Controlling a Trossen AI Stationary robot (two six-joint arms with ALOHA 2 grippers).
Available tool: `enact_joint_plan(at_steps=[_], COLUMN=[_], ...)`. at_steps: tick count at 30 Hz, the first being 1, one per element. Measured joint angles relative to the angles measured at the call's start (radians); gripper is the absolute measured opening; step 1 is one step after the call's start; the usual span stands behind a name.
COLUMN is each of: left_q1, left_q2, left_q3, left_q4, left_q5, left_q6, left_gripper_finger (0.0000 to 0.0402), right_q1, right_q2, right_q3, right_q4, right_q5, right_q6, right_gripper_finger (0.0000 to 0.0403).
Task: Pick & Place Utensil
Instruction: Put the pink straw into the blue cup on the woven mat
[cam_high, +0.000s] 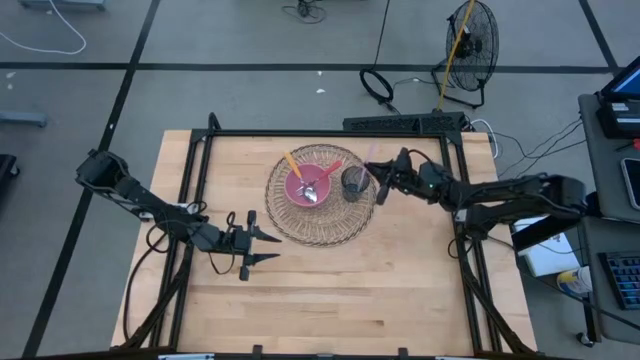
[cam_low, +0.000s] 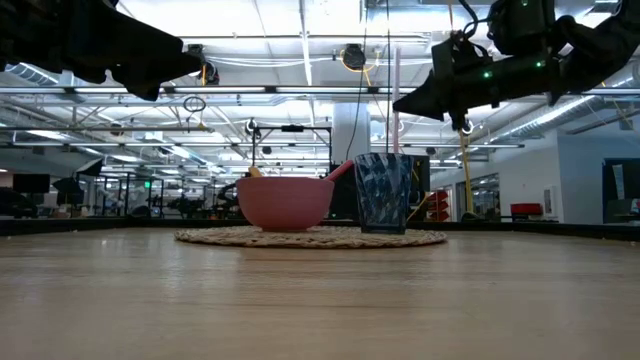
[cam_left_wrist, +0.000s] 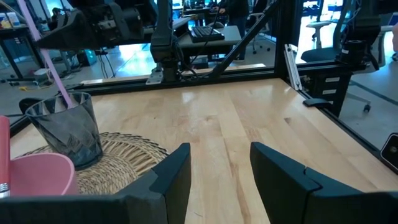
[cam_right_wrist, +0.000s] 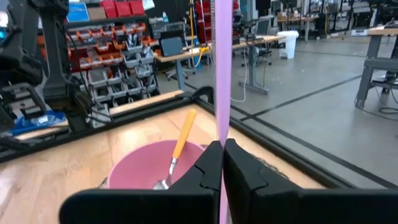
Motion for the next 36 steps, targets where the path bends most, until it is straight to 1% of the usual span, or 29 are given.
enact_joint_plan(at_steps=[4,7,17,23,27,31,36], left_q1=[0.000,0.000,0.000,0.000,0.000,0.000,0.000], left_q2=[0.000,0.000,0.000,0.000,0.000,0.000,0.000], left_q3=[0.000,0.000,0.000,0.000,0.000,0.000,0.000], left_q4=[0.000,0.000,0.000,-0.001,-0.001,-0.001,-0.001], left_q5=[0.000,0.000,0.000,0.000,0.000,0.000,0.000], left_q6=[-0.007,-0.007,-0.003,-0.003,-0.002,-0.002,0.000], left_gripper_finger=[0.0170,0.0170,0.0170,0.0170,0.0170,0.0170,0.0170], right_q1=[0.000,0.000,0.000,0.000,0.000,0.000,-0.012], right_q2=[0.019,0.023,0.023,0.023,0.022,0.002,-0.050], right_q3=[0.000,0.000,0.000,0.000,0.000,0.000,0.008], right_q4=[0.004,0.005,0.007,0.007,0.056,0.110,0.110], right_q5=[0.001,0.002,0.003,0.003,0.003,0.004,0.004], right_q6=[0.000,0.000,-0.011,-0.016,-0.034,-0.058,-0.070], right_gripper_finger=[0.0001,0.0009,0.0057,0.0078,0.0090,0.0102,0.0117])
